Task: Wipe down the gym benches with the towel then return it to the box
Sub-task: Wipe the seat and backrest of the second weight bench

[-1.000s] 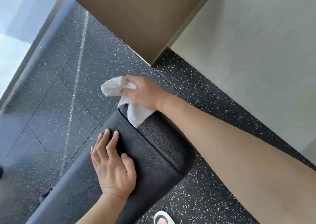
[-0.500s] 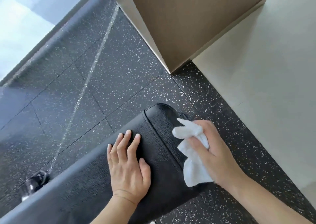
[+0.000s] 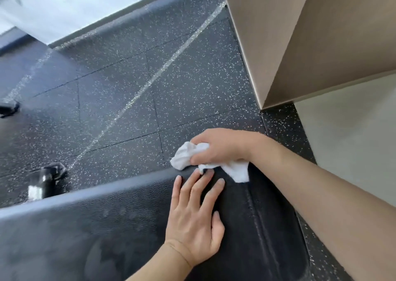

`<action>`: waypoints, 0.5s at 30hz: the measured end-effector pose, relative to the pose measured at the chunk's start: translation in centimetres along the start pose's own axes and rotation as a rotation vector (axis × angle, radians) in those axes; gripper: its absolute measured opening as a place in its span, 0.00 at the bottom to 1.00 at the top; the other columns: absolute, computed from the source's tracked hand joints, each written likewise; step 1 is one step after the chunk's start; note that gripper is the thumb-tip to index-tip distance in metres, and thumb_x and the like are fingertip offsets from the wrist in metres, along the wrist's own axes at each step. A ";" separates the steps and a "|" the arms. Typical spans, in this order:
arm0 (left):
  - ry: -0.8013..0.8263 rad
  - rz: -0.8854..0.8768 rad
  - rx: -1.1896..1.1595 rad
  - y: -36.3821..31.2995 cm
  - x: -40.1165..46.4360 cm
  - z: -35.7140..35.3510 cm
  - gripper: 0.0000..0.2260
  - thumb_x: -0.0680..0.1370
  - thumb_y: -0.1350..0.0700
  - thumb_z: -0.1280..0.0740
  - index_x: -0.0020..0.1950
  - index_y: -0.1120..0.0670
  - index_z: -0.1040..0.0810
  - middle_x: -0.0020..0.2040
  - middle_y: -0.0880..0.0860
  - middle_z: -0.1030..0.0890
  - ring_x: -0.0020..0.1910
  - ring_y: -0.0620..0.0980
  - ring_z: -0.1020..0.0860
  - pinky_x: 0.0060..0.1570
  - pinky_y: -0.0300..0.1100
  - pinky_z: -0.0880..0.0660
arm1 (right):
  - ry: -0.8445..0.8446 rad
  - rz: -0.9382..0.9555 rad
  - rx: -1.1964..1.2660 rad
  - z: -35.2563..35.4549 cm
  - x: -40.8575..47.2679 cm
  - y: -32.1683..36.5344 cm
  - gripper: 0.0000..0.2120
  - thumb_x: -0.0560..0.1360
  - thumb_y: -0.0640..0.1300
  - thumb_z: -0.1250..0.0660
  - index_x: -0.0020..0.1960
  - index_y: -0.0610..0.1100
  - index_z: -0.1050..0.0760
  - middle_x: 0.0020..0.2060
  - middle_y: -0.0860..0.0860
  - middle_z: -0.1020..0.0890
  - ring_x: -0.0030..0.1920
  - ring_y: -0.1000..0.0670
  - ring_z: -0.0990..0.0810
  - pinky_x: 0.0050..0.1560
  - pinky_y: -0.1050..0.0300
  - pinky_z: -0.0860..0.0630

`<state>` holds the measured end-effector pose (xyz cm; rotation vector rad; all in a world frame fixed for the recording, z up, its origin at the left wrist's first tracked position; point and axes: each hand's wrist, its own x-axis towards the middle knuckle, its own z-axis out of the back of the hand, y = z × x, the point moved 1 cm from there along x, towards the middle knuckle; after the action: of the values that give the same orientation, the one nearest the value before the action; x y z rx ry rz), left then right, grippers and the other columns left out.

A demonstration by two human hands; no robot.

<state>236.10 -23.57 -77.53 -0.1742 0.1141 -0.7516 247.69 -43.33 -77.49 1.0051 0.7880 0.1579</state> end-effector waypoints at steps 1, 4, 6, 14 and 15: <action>-0.006 0.003 -0.004 0.0 0.0 -0.1 0.32 0.72 0.49 0.36 0.77 0.48 0.32 0.79 0.53 0.33 0.81 0.57 0.38 0.78 0.66 0.43 | 0.021 0.012 -0.013 -0.6 0.6 0.8 0.09 0.76 0.60 0.31 0.46 0.55 0.21 0.41 0.56 0.16 0.44 0.52 0.18 0.50 0.47 0.21; -0.026 -0.004 -0.012 0.0 0.0 -0.1 0.32 0.72 0.49 0.36 0.77 0.48 0.32 0.79 0.53 0.33 0.81 0.58 0.38 0.78 0.66 0.43 | 0.002 0.047 -0.005 -0.9 0.6 1.0 0.09 0.78 0.59 0.31 0.48 0.54 0.21 0.44 0.55 0.16 0.47 0.51 0.18 0.52 0.47 0.21; -0.027 -0.005 -0.010 0.1 0.0 -0.1 0.33 0.72 0.49 0.36 0.78 0.48 0.32 0.79 0.53 0.33 0.81 0.57 0.38 0.79 0.66 0.45 | -0.053 0.034 -0.027 -0.1 -1.0 -0.3 0.12 0.78 0.60 0.31 0.52 0.52 0.20 0.47 0.54 0.15 0.49 0.51 0.17 0.56 0.46 0.20; -0.025 -0.009 0.002 -0.1 0.0 0.1 0.31 0.74 0.50 0.37 0.78 0.49 0.31 0.81 0.53 0.34 0.81 0.58 0.39 0.79 0.66 0.45 | -0.753 -0.004 0.362 -3.4 -12.8 -7.4 0.03 0.83 0.59 0.35 0.53 0.69 0.24 0.48 0.63 0.20 0.47 0.64 0.20 0.44 0.69 0.28; -0.025 -0.008 -0.001 -0.1 0.1 0.0 0.30 0.74 0.50 0.37 0.78 0.50 0.31 0.81 0.53 0.34 0.81 0.58 0.38 0.79 0.66 0.45 | -0.818 -0.023 0.398 -4.8 -13.8 -7.7 0.06 0.83 0.57 0.35 0.54 0.70 0.25 0.49 0.63 0.20 0.48 0.64 0.20 0.45 0.73 0.28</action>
<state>236.09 -23.69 -77.47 -0.1855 0.0898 -0.7567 232.90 -50.62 -77.90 1.2983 0.0720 -0.4294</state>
